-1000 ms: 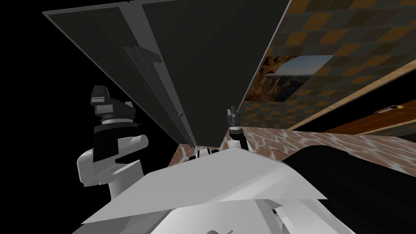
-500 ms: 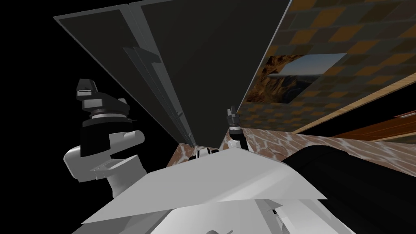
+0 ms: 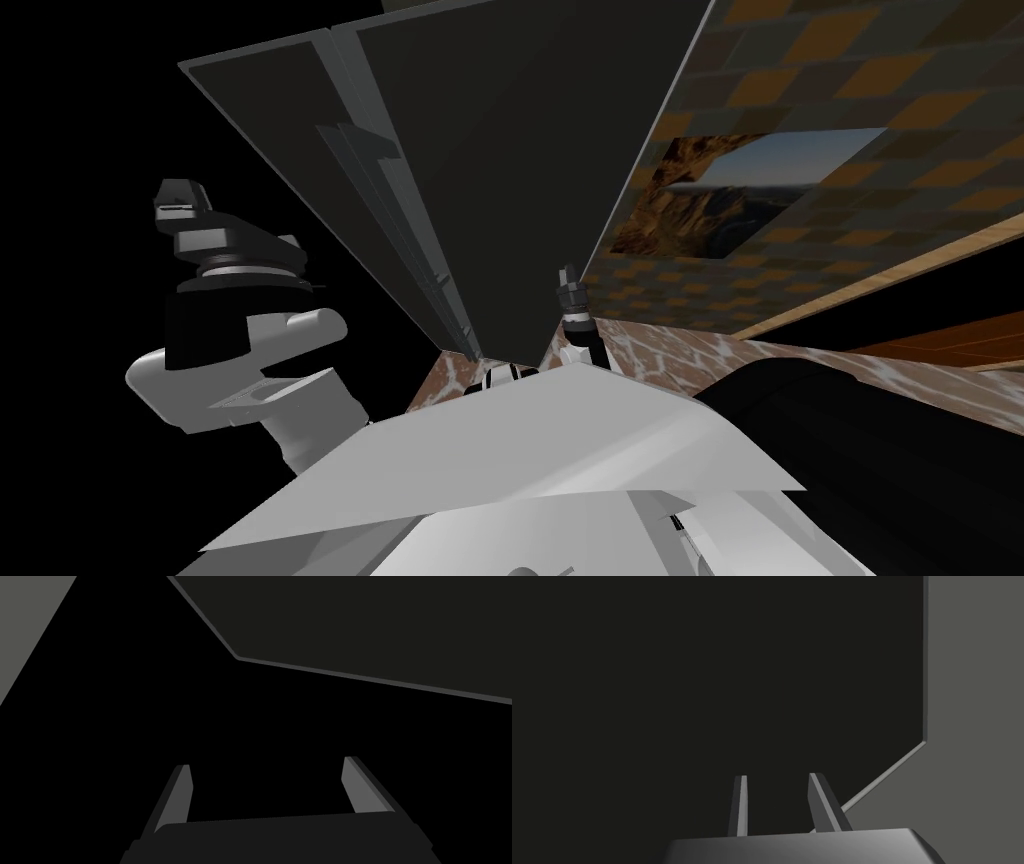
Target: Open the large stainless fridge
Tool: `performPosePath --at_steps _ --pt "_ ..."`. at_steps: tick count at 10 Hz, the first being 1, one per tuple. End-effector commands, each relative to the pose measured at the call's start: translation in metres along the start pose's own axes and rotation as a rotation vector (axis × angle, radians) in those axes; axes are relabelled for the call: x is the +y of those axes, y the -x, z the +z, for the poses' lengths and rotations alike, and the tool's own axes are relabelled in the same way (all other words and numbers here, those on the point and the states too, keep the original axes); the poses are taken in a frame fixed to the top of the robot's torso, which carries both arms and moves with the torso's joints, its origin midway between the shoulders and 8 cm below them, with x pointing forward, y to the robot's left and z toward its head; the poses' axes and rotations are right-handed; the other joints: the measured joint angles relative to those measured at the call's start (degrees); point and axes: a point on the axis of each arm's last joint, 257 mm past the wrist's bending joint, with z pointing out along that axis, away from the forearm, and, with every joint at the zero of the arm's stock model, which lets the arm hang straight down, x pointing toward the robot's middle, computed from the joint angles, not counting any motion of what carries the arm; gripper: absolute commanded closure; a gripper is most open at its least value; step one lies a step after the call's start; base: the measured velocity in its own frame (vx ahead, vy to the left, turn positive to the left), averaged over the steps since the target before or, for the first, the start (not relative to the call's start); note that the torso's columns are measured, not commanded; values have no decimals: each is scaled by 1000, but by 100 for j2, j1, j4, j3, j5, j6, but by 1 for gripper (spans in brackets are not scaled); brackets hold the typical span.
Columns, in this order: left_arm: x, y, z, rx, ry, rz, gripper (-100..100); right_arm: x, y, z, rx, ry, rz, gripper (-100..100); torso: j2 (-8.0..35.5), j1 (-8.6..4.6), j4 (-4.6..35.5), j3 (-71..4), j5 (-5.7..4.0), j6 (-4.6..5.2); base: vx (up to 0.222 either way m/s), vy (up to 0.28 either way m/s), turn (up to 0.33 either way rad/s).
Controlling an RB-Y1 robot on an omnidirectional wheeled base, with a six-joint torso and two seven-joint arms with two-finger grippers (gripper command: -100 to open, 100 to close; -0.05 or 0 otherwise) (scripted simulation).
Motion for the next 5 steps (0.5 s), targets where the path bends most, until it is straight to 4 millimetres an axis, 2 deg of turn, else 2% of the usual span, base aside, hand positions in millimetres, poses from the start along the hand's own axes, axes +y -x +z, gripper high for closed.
performPosePath --at_steps 1,2,3,4,5 --pt "-11 9 13 -35 9 -39 -100 -2 -1 -2 2 -7 1 0 -7 -10 2 -8 1 -15 -8 -74 112" --pt "-4 10 13 -39 34 -39 -100 -5 -2 -3 5 -14 2 0 -12 -17 2 -12 0 -8 -6 -41 18" --pt "-13 19 21 -66 26 -68 -100 -6 -4 -4 8 -19 5 0 -9 -19 0 -9 -4 4 2 -53 108" --pt "-15 17 24 -68 36 -80 -100 -8 -5 -6 11 -26 6 0 -12 -24 2 -12 -4 -8 -4 -67 89" --pt "-8 18 23 -72 62 -81 -100 -11 -7 -7 15 -33 8 0 -16 -30 2 -15 -5 -1 1 -43 20"
